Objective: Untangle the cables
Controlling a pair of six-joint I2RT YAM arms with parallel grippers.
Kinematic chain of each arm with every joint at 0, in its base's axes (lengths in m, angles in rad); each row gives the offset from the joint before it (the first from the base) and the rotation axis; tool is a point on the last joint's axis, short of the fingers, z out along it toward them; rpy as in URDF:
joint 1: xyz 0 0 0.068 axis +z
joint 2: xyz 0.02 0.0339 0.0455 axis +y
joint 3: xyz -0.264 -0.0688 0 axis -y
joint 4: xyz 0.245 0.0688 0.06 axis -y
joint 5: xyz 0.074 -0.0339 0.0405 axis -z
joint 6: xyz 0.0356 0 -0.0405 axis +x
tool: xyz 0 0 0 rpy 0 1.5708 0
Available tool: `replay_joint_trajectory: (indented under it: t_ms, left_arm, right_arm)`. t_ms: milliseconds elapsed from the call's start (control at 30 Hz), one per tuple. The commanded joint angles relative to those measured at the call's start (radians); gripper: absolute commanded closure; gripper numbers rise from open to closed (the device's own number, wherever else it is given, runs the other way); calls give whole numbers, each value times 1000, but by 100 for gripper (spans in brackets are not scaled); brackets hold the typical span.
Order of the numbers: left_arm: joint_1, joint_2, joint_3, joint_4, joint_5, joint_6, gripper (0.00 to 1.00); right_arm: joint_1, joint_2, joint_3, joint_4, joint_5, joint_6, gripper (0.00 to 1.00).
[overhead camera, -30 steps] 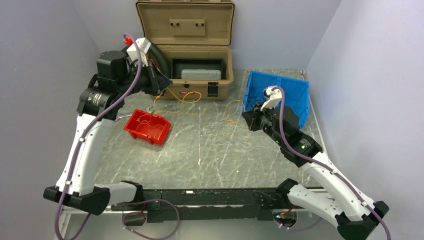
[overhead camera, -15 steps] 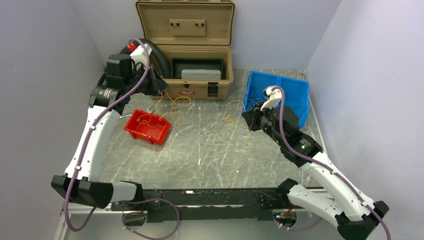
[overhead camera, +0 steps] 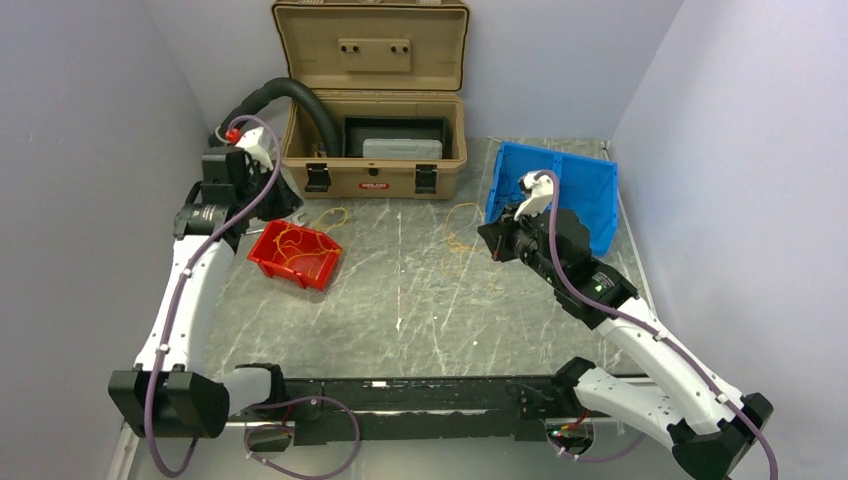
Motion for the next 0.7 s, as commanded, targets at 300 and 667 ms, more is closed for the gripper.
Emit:
replay_joint_trajectory:
  t_ms: [300, 667]
  left_arm:
    - [236, -146, -154, 74, 37, -14, 100]
    - [387, -163, -172, 143, 118, -105, 100]
  right_arm:
    - [-4, 20, 51, 62, -44, 24, 100]
    - [-3, 19, 64, 38, -41, 19, 100]
